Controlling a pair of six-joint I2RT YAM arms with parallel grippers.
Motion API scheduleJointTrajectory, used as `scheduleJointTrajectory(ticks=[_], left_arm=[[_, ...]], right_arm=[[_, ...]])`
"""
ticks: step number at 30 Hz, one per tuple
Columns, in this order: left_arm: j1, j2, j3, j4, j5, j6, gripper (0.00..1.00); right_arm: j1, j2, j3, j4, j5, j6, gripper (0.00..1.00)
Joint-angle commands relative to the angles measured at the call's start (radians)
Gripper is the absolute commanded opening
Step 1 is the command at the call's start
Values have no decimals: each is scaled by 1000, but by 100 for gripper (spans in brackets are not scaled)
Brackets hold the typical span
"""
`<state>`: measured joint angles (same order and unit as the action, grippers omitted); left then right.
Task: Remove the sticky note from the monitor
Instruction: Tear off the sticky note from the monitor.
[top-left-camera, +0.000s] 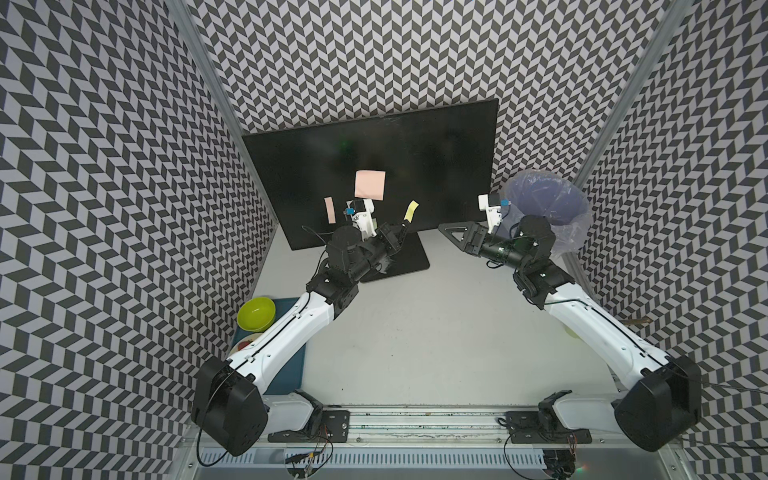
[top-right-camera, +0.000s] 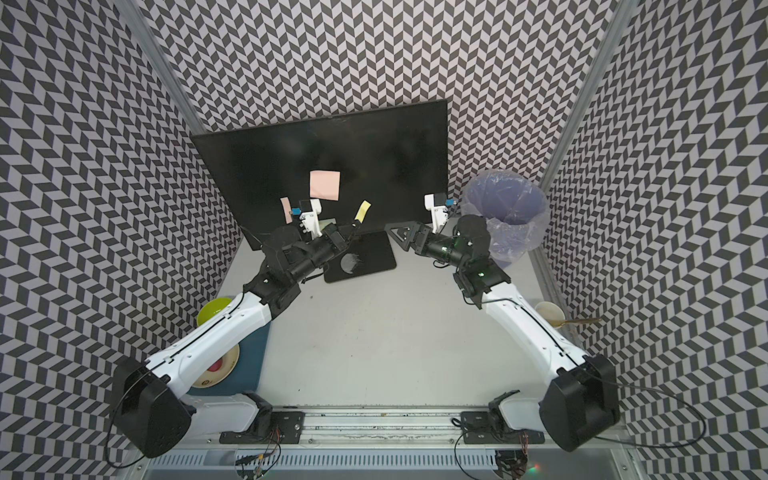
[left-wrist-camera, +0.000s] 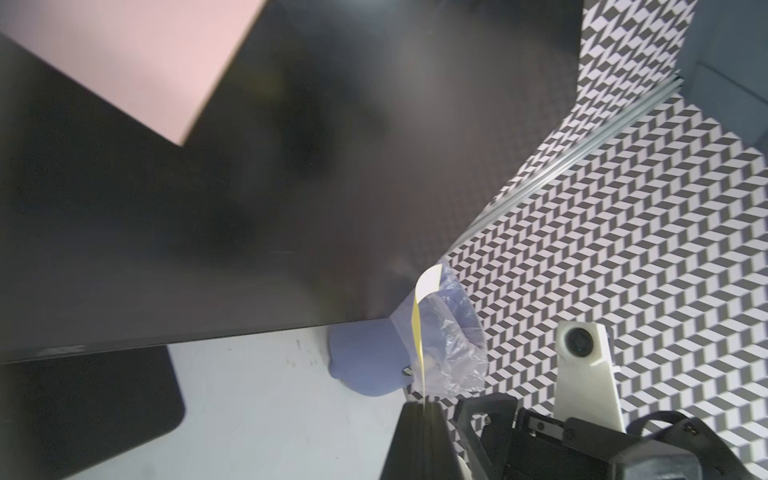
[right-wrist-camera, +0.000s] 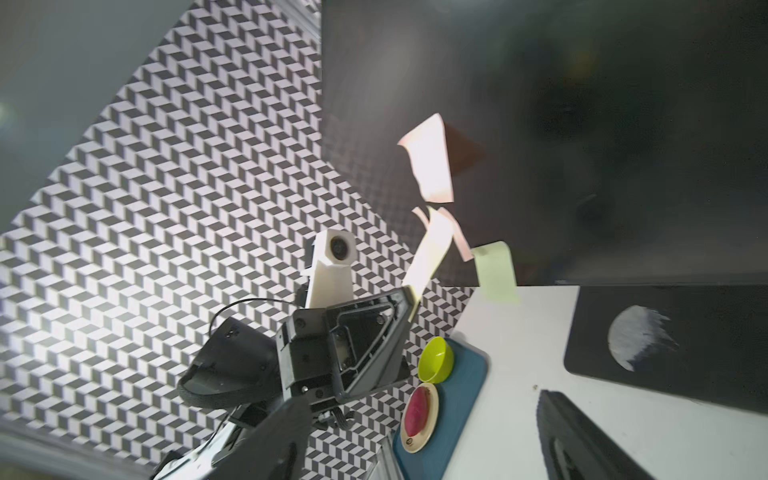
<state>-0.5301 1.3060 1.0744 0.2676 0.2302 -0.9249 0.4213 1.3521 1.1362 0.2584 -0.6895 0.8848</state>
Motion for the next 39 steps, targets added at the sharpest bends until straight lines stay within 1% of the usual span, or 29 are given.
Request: scheduleJointTrajectory(ticks=[1,5,10,17,23,30,36,39], left_arm=[[-22,-21,-15,86,47,-54,0],[-49,-12,-1,90,52,-54,0],[-66,-9,6,94,68,-59,0],[-70,-19,2,88,79,-57,0],[-72,-31,-11,92,74,-55,0],[-71,-22,-5,117,83,-55,0],[-73,-22,-6,128,93,-51,0],[-75,-23,-4,128,97,-46,0]], right_arm=[[25,41,16,209,-63,128,78],[44,86,29,302,-96,189,66],[50,118,49,339,-101,206,57],[34,148,50,449,-104,282,54],[33,164,45,495,-123,323,44],[34,169,20,526,-117,349,39],[33,184,24,548,-114,368,30],[34,189,23,552,-114,371,24]])
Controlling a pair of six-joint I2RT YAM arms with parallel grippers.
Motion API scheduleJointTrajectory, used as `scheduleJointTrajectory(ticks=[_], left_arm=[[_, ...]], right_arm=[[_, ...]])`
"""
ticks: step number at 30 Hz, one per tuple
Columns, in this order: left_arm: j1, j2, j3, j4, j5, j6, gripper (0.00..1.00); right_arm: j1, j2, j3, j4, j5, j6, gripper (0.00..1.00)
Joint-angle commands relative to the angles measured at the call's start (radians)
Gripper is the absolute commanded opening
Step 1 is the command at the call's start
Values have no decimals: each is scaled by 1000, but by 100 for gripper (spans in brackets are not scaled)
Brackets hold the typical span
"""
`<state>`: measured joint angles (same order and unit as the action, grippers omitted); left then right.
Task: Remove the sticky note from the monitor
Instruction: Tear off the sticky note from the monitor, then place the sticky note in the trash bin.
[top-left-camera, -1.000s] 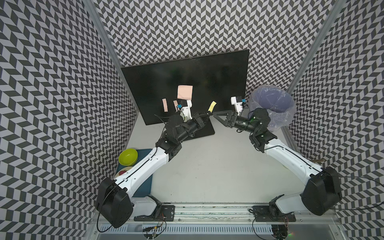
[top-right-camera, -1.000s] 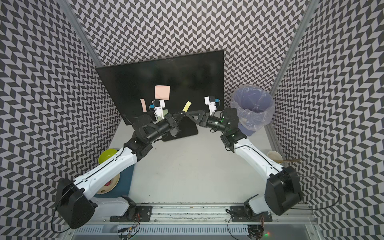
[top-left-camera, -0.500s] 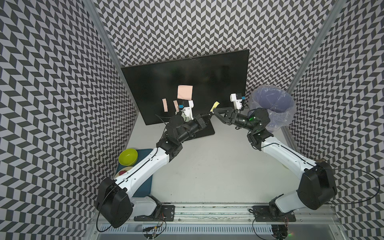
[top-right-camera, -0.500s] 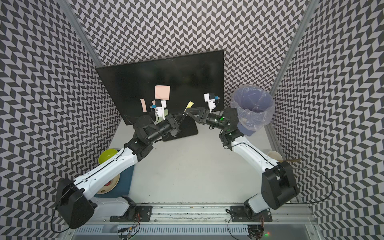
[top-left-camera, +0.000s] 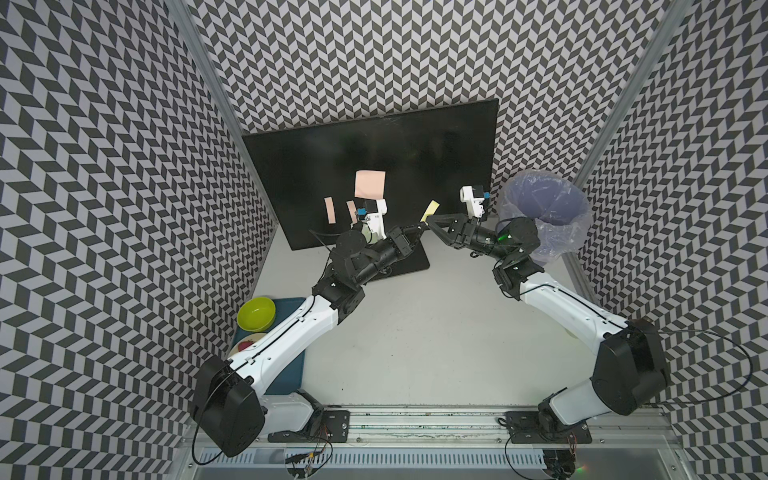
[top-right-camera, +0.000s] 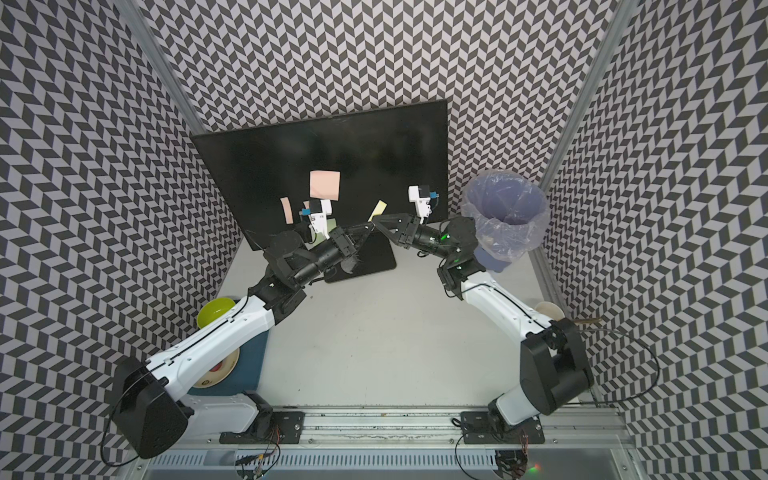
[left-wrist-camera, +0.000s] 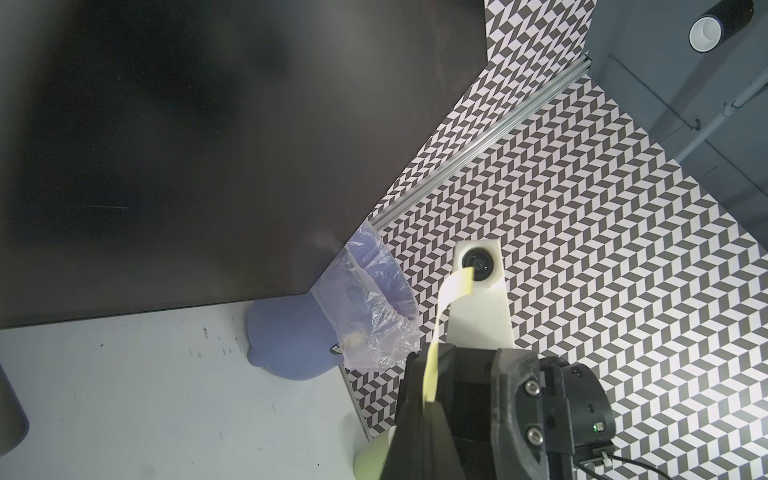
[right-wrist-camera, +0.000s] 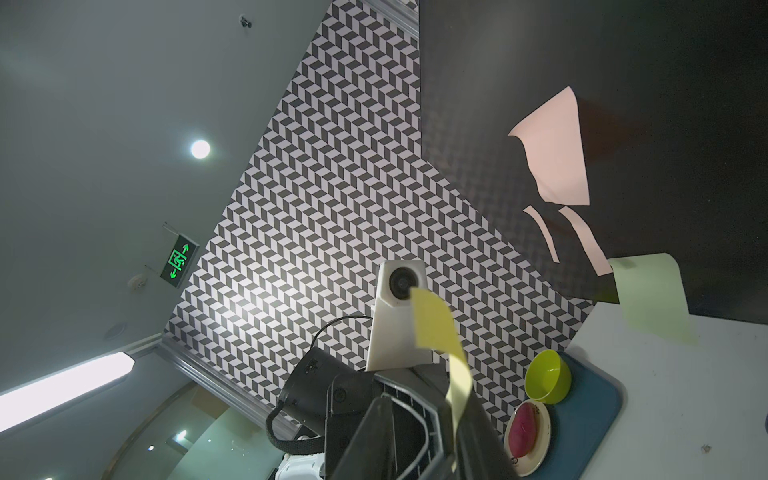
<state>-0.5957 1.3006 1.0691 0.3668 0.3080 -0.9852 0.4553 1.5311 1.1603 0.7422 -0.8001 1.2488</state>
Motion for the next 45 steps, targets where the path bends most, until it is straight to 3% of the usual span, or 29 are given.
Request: scheduleJointTrajectory(ticks=[1,13,18,26,31,34,38,45], left_arm=[[-10,-18,0,29,20,16,0],[-13,-22,-2,24,25,30,0],[-14,-30,-13,18,29,36,0],[-13,-43,-7,-4,20,61,28],[-8,-66,-7,-45,1,106,53],[1,-75,-3,-71,-8,128,66],[20,-90,2,-112,-18,164,79],[67,-94,11,-191,-26,234,90]], right_arm=[[-1,13,-1,72,-4,10,22],[-1,18,5,77,-1,17,0],[-4,16,8,77,2,14,0],[-14,6,8,45,1,-12,0],[-67,-28,11,-95,-4,-121,0],[-138,-60,16,-244,5,-243,0],[-269,-94,75,-579,75,-527,0],[-514,-95,161,-816,177,-778,0]])
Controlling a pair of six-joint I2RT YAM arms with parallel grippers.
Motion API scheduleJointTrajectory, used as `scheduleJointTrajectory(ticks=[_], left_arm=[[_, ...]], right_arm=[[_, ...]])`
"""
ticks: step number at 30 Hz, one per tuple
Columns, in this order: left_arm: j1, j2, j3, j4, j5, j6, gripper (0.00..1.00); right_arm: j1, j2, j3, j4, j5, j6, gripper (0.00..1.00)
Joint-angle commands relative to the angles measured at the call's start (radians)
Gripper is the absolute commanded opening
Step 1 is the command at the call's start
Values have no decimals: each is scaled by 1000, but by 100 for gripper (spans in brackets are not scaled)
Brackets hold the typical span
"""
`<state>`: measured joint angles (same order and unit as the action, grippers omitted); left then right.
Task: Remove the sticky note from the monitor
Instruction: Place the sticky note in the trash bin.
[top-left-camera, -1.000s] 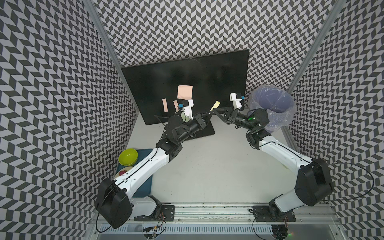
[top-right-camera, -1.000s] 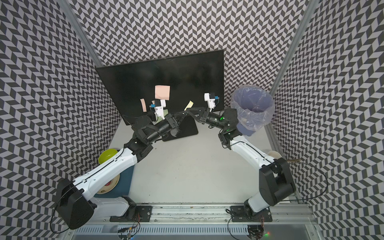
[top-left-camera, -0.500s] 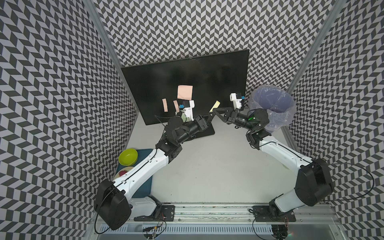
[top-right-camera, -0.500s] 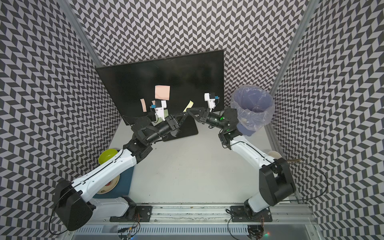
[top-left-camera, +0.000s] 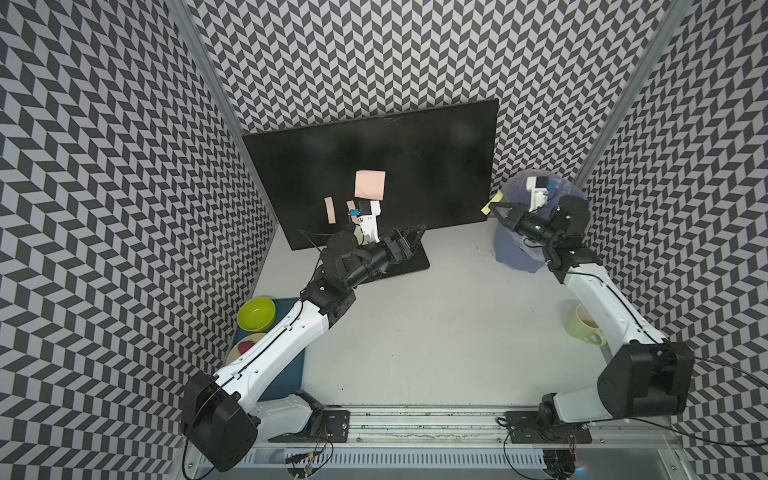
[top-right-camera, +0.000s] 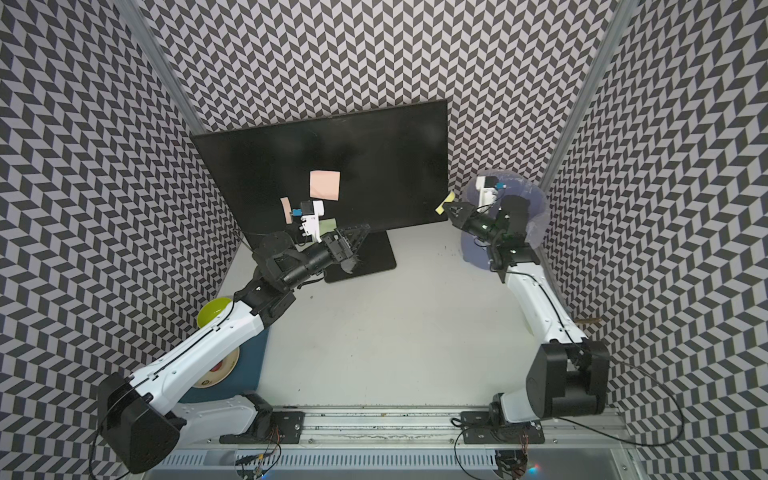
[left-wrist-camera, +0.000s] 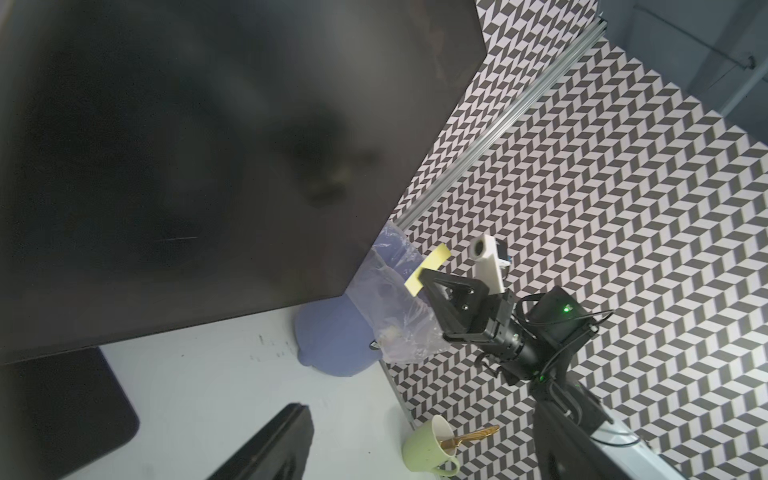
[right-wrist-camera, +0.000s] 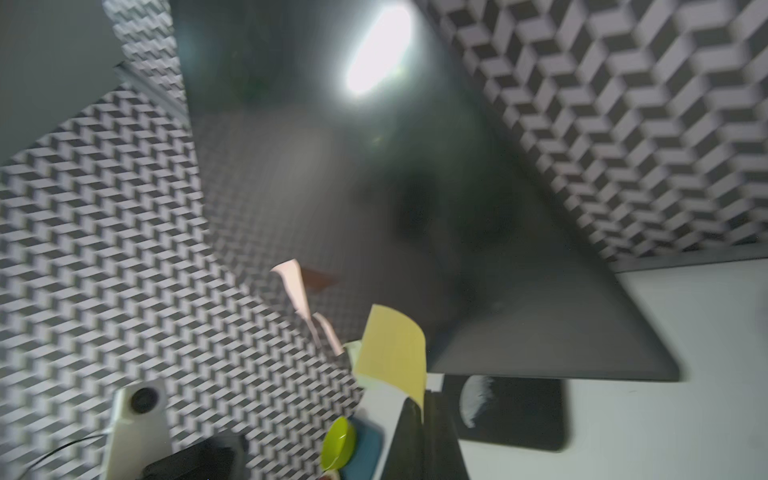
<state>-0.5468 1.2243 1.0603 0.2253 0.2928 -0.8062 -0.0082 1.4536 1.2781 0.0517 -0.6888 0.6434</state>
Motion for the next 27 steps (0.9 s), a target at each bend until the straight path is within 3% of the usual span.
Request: scheduleJointTrajectory(ticks=[1,6,11,17,22,27], left_arm=[[26,-16,20,-56,-11,62,90],[57,-11,25,-78,-2,75,92],[80,-10,27,-100,0,81,93],[107,-18,23,-122,4,82,93],[124,-17,14,-126,18,78,93],[140,-14,12,-137,23,81,93]], right_arm=[[-79,-5,67,-155,85,-205,0],[-180,73,163,-180,119,-256,0],[-193,196,339,-308,202,-361,1],[-192,297,542,-478,286,-485,39],[-183,313,582,-538,296,-533,61],[-153,287,576,-590,323,-593,76]])
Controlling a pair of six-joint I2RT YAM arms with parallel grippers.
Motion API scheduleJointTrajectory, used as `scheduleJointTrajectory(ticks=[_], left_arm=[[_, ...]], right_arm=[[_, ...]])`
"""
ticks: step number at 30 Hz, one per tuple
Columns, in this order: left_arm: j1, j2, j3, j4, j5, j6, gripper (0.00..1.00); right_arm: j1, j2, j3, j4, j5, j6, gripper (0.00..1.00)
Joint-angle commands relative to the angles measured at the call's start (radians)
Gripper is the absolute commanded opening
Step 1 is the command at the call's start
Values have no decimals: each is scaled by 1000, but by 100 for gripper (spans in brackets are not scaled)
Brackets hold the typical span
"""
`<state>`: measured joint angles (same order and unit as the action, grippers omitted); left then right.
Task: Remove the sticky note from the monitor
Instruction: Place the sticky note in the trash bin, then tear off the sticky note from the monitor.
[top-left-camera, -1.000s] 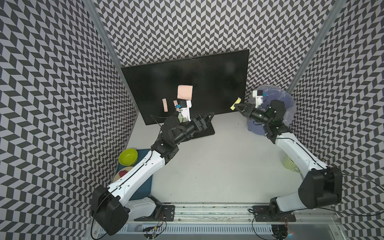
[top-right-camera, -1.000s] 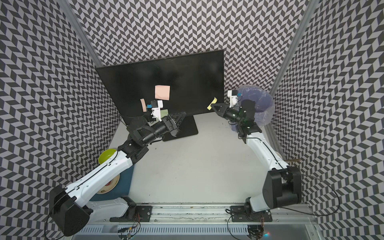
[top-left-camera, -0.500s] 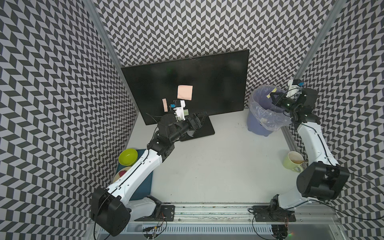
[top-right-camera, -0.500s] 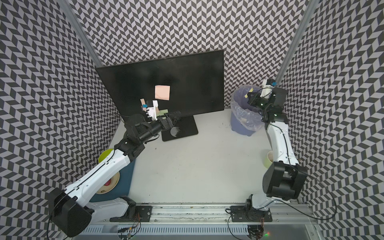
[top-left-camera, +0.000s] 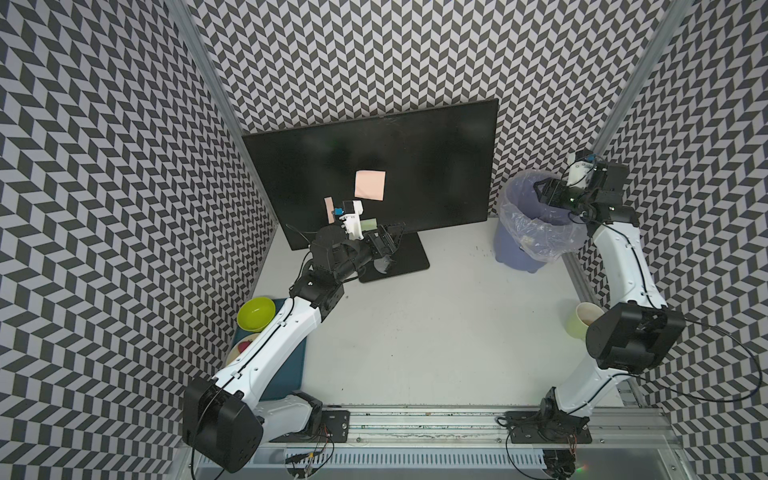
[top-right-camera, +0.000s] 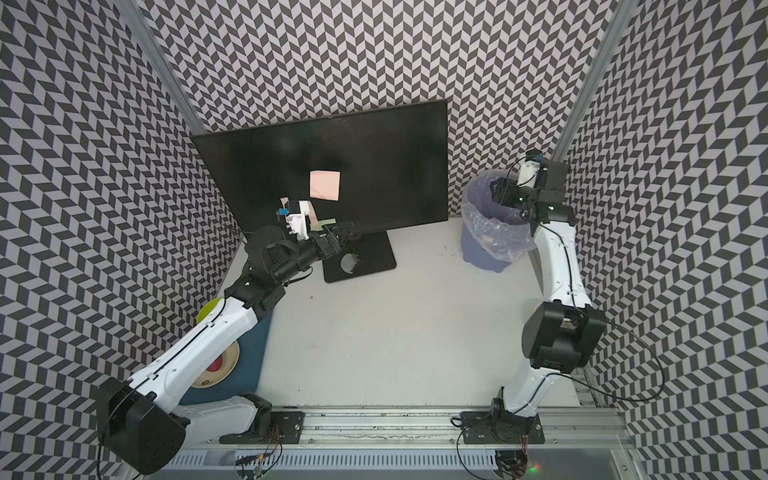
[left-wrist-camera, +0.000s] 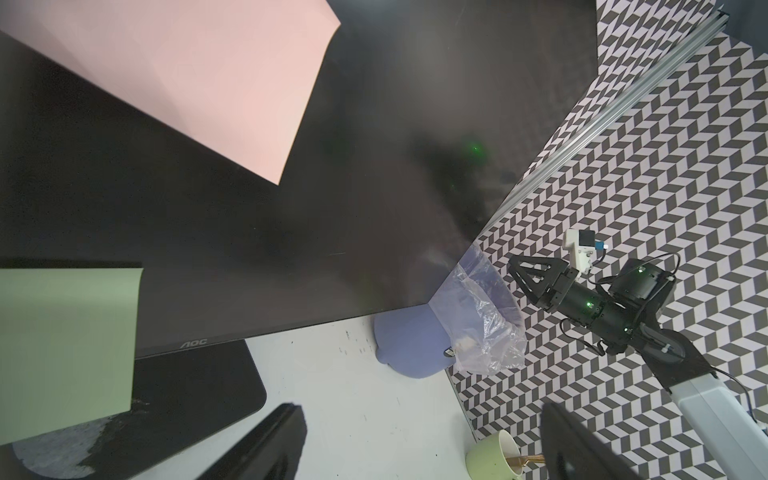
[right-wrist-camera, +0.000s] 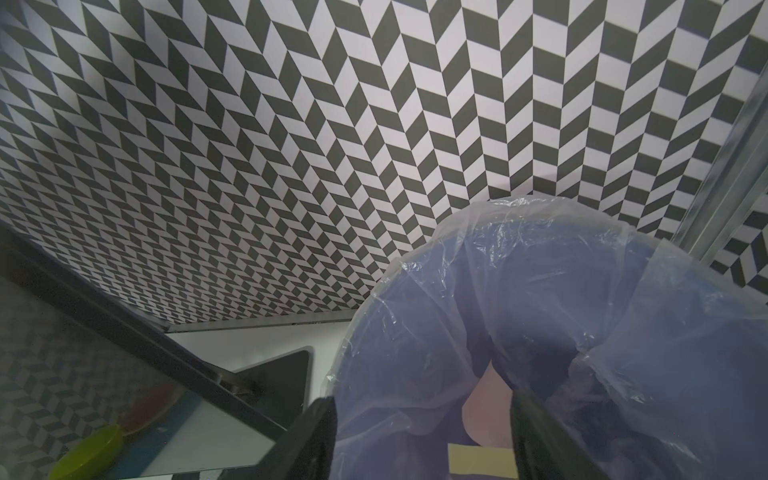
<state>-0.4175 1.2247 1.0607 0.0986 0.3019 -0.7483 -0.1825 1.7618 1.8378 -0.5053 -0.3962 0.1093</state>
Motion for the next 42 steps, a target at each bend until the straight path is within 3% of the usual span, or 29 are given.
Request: scheduleJointTrajectory(ticks=[1,4,9,16,28,42], left_arm=[[16,-14,9,-14,14,24,93],[37,-20,8,-20,8,22,93],[100,-34,-7,7,-32,-10,93],[183,-37,-93,214,-103,-161,90],[221,93,-53,430,-136,-332,78],[218,228,47,460,-104,-409,62]], right_arm=[[25,-29,16,-36,29,-61,77],[43,-67,-4,-11,-6,-45,80],[121,-160,-121,122,-173,81,87],[288,-287,-350,377,-256,311,99],[401,-404,-486,429,-261,367,99],[425,-410,-498,448,-284,377,99]])
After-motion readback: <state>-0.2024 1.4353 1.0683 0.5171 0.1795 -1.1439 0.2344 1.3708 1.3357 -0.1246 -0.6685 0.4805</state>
